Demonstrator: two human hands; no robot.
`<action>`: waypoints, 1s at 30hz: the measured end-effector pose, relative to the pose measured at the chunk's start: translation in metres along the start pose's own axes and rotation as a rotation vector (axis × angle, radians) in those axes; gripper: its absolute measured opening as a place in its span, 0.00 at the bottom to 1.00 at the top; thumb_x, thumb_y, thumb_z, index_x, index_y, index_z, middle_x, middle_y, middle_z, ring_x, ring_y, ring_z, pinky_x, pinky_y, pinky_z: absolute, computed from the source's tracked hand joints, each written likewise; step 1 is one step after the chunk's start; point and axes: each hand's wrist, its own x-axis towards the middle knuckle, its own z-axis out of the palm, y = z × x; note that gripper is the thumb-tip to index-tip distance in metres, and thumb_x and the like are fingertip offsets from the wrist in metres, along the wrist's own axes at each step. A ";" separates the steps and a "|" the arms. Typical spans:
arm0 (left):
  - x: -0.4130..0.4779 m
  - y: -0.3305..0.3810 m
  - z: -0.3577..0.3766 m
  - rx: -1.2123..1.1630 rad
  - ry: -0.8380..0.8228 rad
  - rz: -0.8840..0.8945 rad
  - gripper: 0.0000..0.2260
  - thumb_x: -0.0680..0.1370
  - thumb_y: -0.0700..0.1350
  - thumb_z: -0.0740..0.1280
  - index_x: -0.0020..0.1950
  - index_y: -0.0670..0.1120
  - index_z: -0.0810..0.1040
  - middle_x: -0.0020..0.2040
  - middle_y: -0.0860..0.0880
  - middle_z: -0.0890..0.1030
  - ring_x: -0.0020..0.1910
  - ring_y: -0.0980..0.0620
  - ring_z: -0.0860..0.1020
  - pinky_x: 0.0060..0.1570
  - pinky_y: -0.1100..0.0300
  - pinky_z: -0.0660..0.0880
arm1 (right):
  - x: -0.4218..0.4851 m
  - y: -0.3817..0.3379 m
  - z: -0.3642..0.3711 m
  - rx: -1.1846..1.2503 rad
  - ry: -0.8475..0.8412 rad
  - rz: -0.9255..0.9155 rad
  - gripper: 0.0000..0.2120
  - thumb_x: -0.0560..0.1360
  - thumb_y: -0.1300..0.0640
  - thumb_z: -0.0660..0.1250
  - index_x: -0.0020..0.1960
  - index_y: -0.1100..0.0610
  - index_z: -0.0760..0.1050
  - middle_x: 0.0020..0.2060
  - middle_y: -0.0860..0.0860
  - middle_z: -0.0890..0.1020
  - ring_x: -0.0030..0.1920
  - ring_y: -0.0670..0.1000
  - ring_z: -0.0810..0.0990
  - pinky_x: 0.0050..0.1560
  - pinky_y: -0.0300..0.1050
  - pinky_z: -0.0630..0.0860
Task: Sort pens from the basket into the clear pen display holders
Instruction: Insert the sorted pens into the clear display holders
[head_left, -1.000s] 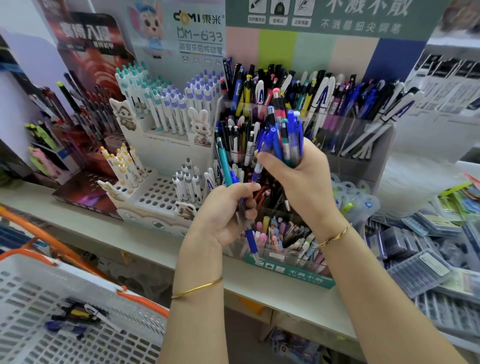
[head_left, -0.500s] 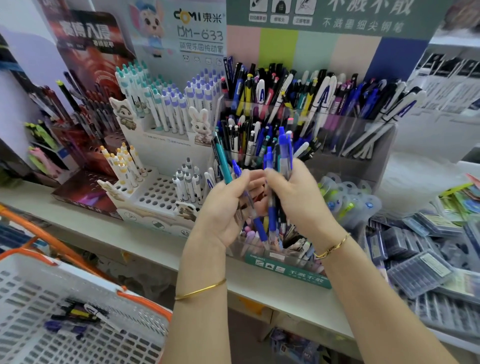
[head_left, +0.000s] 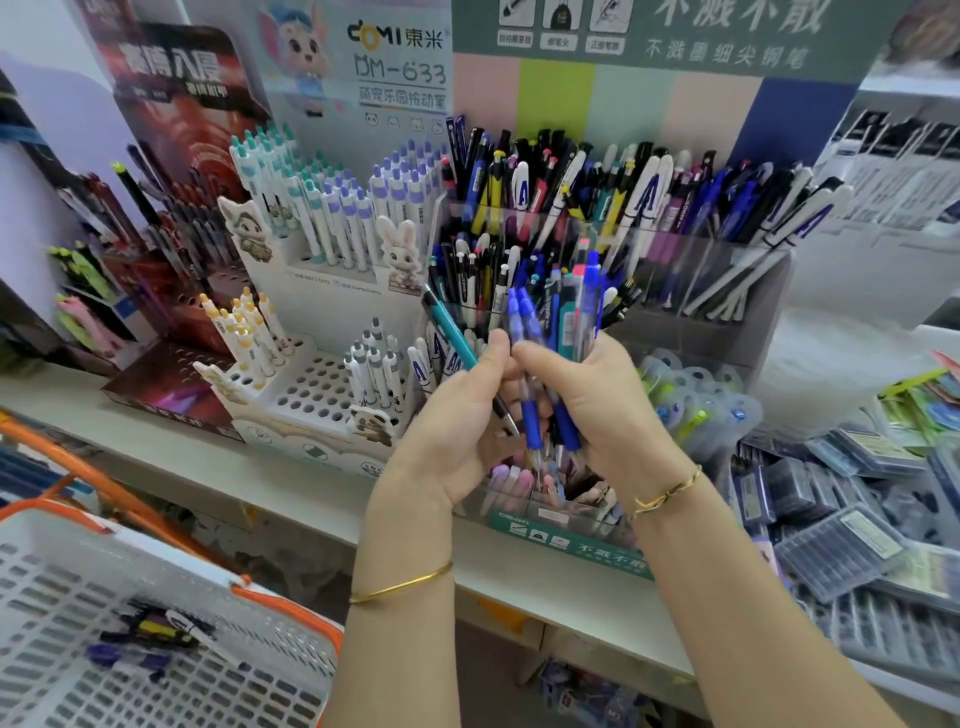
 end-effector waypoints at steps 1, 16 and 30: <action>-0.002 0.001 -0.001 0.029 -0.047 -0.030 0.24 0.78 0.59 0.59 0.62 0.42 0.78 0.59 0.34 0.79 0.58 0.36 0.78 0.60 0.36 0.73 | 0.005 -0.004 -0.002 0.010 0.028 -0.012 0.04 0.75 0.62 0.68 0.46 0.59 0.73 0.25 0.45 0.78 0.25 0.43 0.75 0.27 0.37 0.73; -0.006 -0.009 0.010 -0.250 -0.410 -0.082 0.14 0.75 0.43 0.63 0.59 0.41 0.77 0.53 0.35 0.81 0.49 0.38 0.82 0.53 0.39 0.77 | 0.016 -0.012 -0.014 -0.064 -0.295 0.096 0.07 0.69 0.58 0.71 0.45 0.61 0.78 0.36 0.53 0.83 0.38 0.50 0.83 0.42 0.43 0.81; 0.007 -0.009 0.026 -0.652 -0.196 0.007 0.20 0.69 0.41 0.71 0.61 0.47 0.79 0.56 0.43 0.82 0.50 0.45 0.83 0.48 0.45 0.80 | 0.020 -0.027 -0.003 -0.861 -0.399 -0.150 0.10 0.74 0.60 0.66 0.38 0.63 0.68 0.32 0.55 0.72 0.31 0.50 0.72 0.31 0.44 0.69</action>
